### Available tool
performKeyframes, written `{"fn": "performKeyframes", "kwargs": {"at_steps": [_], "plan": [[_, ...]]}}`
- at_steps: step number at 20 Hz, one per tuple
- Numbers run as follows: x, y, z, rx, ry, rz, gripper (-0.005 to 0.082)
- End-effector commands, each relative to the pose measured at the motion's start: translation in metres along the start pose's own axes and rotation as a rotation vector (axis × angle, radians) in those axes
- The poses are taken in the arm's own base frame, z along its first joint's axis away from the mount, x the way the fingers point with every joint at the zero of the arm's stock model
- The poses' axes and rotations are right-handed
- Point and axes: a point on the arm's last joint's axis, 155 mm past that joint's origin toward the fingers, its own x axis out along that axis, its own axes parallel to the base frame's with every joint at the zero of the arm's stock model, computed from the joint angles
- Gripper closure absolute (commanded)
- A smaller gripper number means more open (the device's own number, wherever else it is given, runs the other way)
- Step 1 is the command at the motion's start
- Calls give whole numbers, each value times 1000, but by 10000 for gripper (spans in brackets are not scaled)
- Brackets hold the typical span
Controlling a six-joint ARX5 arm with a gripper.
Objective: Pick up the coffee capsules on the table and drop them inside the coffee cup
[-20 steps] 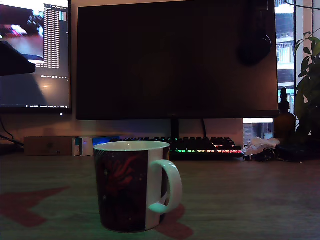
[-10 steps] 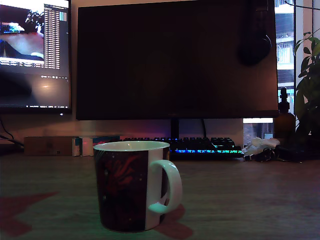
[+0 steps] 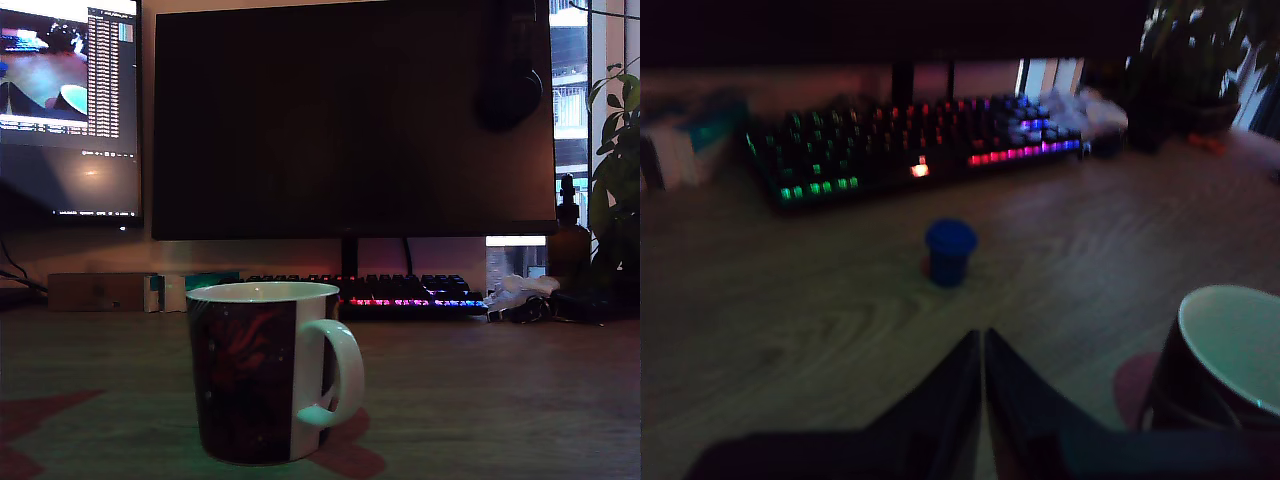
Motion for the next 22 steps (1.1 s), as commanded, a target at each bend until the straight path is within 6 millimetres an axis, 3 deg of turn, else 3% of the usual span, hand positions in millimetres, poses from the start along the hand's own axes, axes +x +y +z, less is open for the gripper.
{"fn": "performKeyframes", "kwargs": {"at_steps": [1, 3, 4, 6, 7, 8, 13, 22], "plan": [[-1, -1, -3, 4, 4, -5, 791], [-1, -1, -6, -1, 17, -4, 773], [0, -1, -8, 0, 23, -3, 686], [1, 0, -10, 22, 32, -2, 294], [2, 1, -13, 51, 42, -2, 163], [3, 2, -16, 75, 54, -2, 123], [6, 4, -30, 95, 104, -4, 127], [11, 6, -29, 102, 96, -3, 127]]}}
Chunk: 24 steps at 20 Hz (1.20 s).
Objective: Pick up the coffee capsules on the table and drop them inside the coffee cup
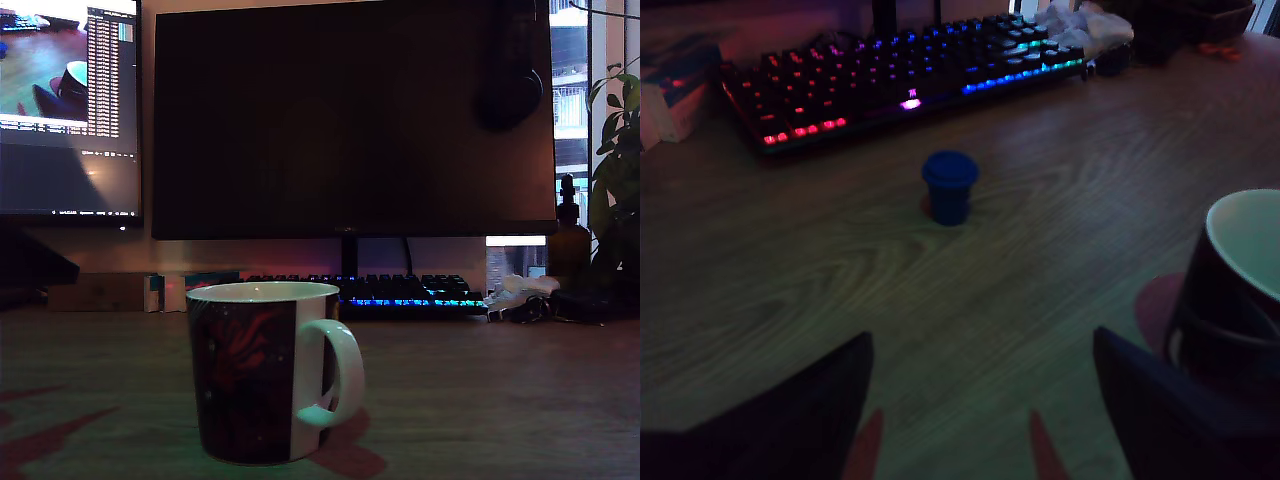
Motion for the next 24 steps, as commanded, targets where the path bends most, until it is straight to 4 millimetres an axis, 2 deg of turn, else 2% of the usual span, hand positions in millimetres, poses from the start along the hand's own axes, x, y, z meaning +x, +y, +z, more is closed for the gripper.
{"fn": "performKeyframes", "kwargs": {"at_steps": [1, 4, 13, 24], "plan": [[3, 0, 4, 16, -25, -2, 127], [8, 3, 15, 38, -75, 1, 127], [32, 13, 9, 73, -95, 3, 127], [90, 9, -10, 112, -25, -87, 128]]}}
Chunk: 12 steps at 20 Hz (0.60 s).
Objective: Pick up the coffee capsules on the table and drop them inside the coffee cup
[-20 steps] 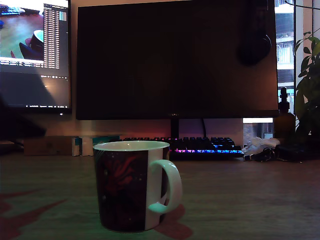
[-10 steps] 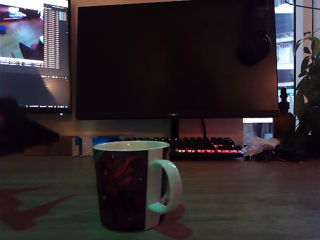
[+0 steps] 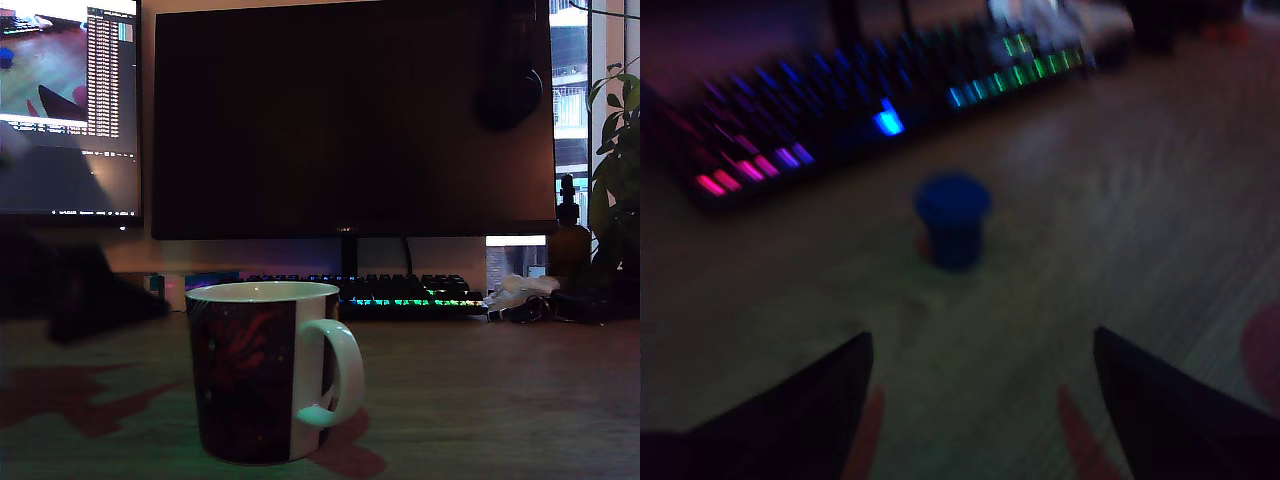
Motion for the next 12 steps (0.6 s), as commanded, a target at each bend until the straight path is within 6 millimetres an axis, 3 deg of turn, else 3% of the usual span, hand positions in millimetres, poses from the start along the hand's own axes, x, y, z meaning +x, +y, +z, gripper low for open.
{"fn": "performKeyframes", "kwargs": {"at_steps": [1, 12], "plan": [[10, -1, 1, 12, -3, -16, 128], [66, -3, -1, 40, 1, -85, 128]]}}
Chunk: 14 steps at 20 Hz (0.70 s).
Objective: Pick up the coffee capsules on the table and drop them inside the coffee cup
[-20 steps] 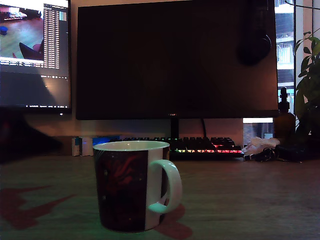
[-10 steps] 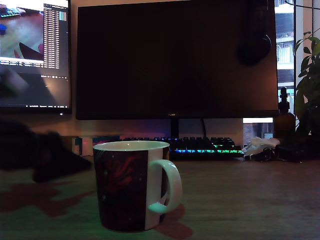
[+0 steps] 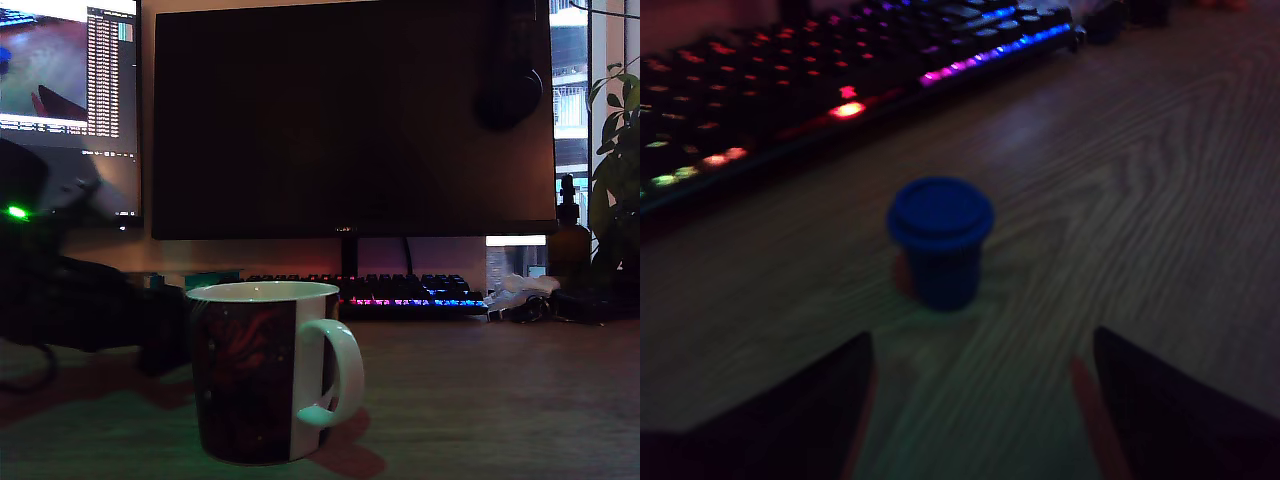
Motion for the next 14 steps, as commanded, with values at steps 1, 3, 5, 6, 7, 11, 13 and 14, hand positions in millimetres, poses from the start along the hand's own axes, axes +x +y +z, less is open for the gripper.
{"fn": "performKeyframes", "kwargs": {"at_steps": [1, 3, 5, 6, 7, 11, 13, 14], "plan": [[8, -3, 4, 18, -12, -14, 128], [15, -2, 6, 23, -16, -20, 128], [24, 2, 6, 18, -7, -21, 128], [28, 4, 4, 12, 4, -23, 128], [32, 6, 5, 10, 8, -23, 128], [43, 13, 13, 9, 11, -24, 128], [47, 14, 10, -6, 41, -28, 128], [48, 15, 10, -8, 46, -29, 128]]}}
